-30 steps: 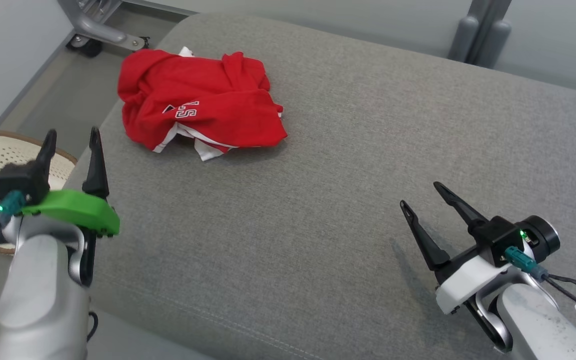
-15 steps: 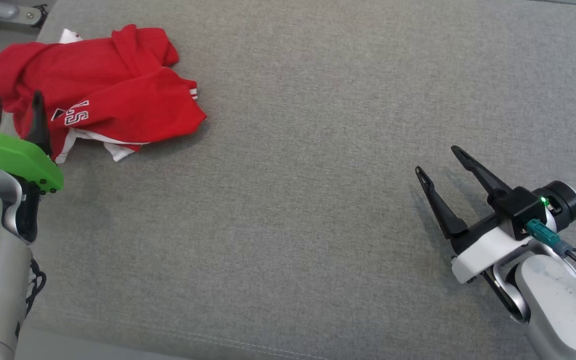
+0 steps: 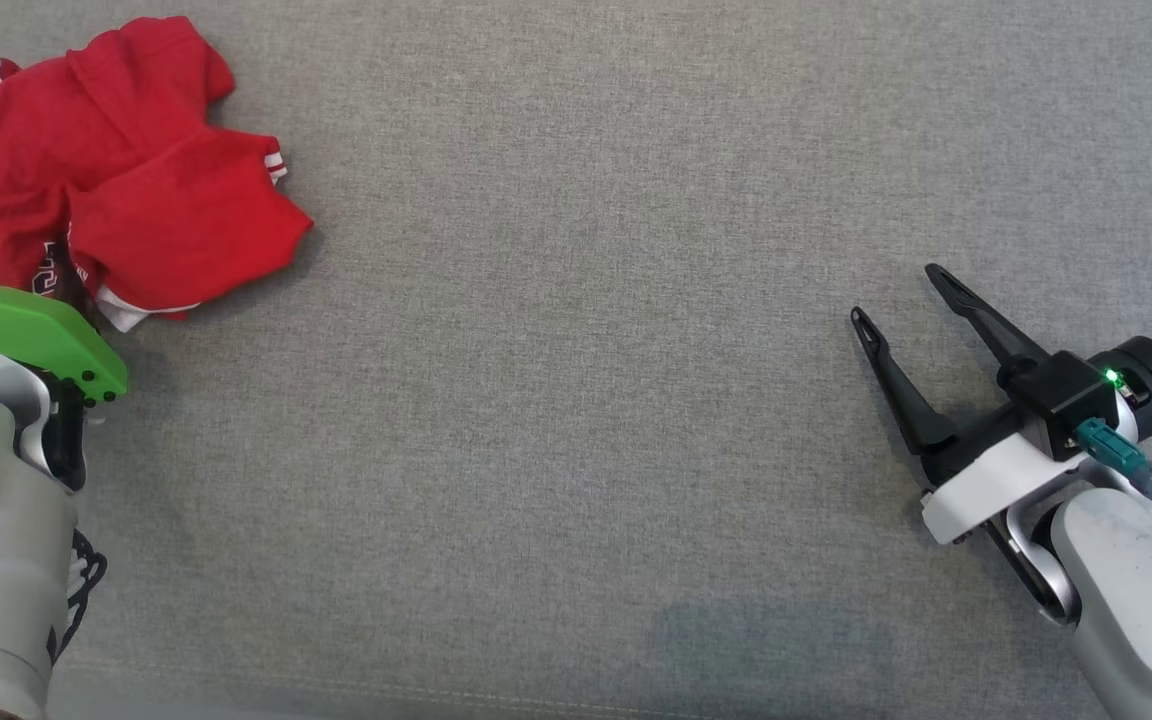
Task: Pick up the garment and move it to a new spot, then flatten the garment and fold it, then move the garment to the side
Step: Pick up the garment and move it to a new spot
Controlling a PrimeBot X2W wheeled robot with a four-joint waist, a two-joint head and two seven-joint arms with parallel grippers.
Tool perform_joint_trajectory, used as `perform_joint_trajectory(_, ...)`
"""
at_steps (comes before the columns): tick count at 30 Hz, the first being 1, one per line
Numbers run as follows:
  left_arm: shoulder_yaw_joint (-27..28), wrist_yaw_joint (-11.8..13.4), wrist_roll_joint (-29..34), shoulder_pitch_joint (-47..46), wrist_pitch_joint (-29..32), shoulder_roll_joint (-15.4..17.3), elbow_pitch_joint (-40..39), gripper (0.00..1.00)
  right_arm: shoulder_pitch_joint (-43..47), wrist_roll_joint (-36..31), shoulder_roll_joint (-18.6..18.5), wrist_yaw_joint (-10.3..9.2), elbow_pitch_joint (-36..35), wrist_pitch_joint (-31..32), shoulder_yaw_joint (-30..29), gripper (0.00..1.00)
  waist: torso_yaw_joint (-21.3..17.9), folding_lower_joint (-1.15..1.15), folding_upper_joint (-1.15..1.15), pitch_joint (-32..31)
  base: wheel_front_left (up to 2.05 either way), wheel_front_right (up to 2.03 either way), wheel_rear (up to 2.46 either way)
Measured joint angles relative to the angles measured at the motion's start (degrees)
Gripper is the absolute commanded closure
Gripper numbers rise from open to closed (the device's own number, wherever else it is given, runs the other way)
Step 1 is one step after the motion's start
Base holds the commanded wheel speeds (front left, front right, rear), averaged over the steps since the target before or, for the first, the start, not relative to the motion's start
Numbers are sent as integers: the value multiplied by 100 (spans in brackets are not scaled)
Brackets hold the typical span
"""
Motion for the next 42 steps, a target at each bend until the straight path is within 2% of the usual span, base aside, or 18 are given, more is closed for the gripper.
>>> perform_joint_trajectory(1,-24,27,8,-38,-40,-11,16,100,-21,1,8,0,0,0,4,0,-6,0,0,11,0,0,0)
perform_joint_trajectory(6,-192,200,229,-190,-269,41,3,100,-10,42,133,0,41,0,-67,0,2,0,0,-107,0,0,0)
perform_joint_trajectory(11,-443,218,614,-325,-337,202,-257,100,223,63,330,0,174,0,-176,0,73,0,0,-394,0,0,0)
perform_joint_trajectory(15,-482,270,921,-459,-355,374,-966,100,327,94,567,0,230,0,-208,0,123,0,0,-704,0,0,0)
perform_joint_trajectory(22,-483,164,1343,-524,-361,331,-2124,100,495,113,897,0,278,0,-230,0,126,0,0,-1217,0,0,0)
perform_joint_trajectory(26,-466,47,1514,-486,-364,98,-2838,100,600,127,1025,0,272,0,-281,0,23,0,0,-1520,0,0,0)
perform_joint_trajectory(32,-435,-68,1510,194,-372,-494,-3582,100,685,134,1105,0,250,0,-377,0,-395,0,0,-1768,0,0,0)
perform_joint_trajectory(38,-412,-140,1421,1163,-372,-981,-3642,100,728,135,1127,0,214,0,-466,0,-986,-1,0,-1842,0,0,0)
perform_joint_trajectory(42,-593,-168,1514,1589,-371,-1349,-3598,100,730,141,1122,0,172,0,-649,0,-1390,0,0,-1807,0,0,0)
